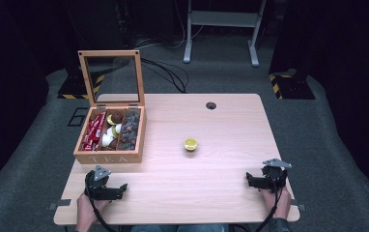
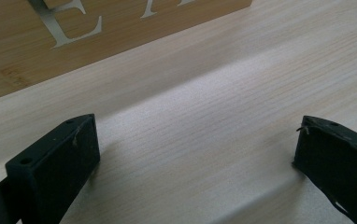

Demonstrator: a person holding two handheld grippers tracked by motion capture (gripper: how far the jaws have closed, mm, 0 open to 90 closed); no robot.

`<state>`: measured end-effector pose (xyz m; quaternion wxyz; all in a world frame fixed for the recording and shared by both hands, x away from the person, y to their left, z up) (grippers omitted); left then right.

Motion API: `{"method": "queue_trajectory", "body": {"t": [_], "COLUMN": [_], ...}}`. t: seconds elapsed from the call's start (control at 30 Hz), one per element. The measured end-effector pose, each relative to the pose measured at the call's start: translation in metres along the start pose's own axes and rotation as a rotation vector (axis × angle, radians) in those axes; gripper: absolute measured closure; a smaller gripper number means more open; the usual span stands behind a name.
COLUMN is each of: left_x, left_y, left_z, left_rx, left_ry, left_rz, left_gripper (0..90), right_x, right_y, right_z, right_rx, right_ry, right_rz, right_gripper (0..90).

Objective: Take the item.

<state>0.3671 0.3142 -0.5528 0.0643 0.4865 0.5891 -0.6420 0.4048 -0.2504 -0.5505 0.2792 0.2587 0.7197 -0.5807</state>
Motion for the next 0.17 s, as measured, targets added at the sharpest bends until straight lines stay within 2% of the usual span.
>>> {"method": "queue_trajectory", "body": {"t": [0.17], "left_x": [-0.0005], "left_y": [0.0002], "left_z": [-0.0005], "left_rx": [0.0], "left_ry": [-0.003], "left_rz": [-0.006], "left_gripper": [0.0], "right_x": [0.0], "right_y": [0.0002], "right_z": [0.0001], "right_rx": [0.0], "right_ry": [0.001], "right_rz": [0.001], "right_gripper": [0.6]}}
Point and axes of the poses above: each handheld gripper's, and its own axes: y roughly forward along the jaws, x roughly out of its underside, z roughly to its right, the point moved 3 cm from there along y, roughly forward along the jaws, and after that the axes turned 13 degrees about y, right-handed, at the moved point
